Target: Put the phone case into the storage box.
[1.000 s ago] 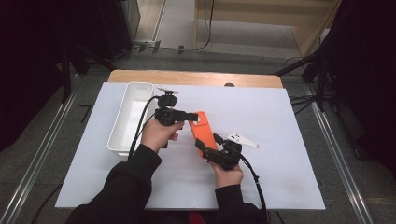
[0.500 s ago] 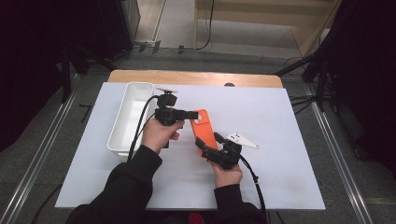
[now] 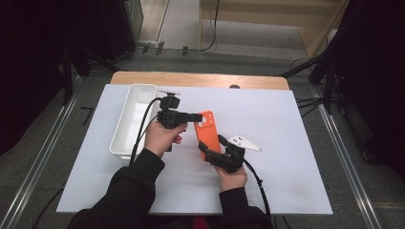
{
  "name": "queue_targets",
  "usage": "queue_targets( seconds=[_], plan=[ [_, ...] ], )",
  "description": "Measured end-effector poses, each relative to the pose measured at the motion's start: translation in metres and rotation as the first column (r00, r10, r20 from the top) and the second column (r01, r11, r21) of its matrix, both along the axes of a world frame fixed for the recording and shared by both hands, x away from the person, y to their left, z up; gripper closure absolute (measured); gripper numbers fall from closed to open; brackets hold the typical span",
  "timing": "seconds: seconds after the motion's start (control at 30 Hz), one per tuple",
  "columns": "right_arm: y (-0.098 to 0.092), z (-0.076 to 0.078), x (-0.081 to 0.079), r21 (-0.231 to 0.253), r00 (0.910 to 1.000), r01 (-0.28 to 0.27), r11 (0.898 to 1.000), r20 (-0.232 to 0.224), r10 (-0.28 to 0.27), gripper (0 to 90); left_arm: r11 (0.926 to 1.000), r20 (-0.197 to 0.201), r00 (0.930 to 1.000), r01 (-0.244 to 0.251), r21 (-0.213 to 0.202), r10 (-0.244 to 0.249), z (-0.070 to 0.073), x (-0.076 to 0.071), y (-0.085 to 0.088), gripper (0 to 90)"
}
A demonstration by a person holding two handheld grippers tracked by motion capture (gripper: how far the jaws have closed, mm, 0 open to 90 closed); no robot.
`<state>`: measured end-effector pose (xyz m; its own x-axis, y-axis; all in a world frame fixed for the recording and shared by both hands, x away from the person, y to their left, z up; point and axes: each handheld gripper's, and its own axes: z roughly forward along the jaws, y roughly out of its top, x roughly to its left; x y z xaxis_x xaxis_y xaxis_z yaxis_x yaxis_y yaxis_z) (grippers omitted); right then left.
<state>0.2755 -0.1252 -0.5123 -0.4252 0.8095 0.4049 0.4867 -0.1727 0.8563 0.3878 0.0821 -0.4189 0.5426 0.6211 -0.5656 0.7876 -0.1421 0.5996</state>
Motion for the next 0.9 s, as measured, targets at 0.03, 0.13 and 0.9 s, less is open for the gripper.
queue_targets(
  seconds=[0.03, 0.13, 0.9],
  plan=[
    [0.0003, -0.0001, -0.0001, -0.002, 1.0000, 0.001, 1.000, 0.003, -0.001, 14.5, 1.0000, 0.001, 1.0000, 0.002, 0.000, -0.002, 0.0001, -0.0002, 0.0001, 75.2],
    [0.0013, -0.0006, 0.0005, -0.013, 1.0000, -0.002, 1.000, 0.003, 0.002, 14.4, 1.0000, -0.004, 1.0000, 0.006, -0.005, -0.006, 0.0004, -0.0006, 0.0003, 76.0],
    [-0.0064, 0.0066, 0.0092, -0.036, 0.9937, -0.094, 0.995, -0.065, 0.092, 7.9, 0.9961, -0.023, 0.9982, 0.054, -0.070, -0.056, 0.0062, -0.0043, 0.0035, 77.1]
  ],
)
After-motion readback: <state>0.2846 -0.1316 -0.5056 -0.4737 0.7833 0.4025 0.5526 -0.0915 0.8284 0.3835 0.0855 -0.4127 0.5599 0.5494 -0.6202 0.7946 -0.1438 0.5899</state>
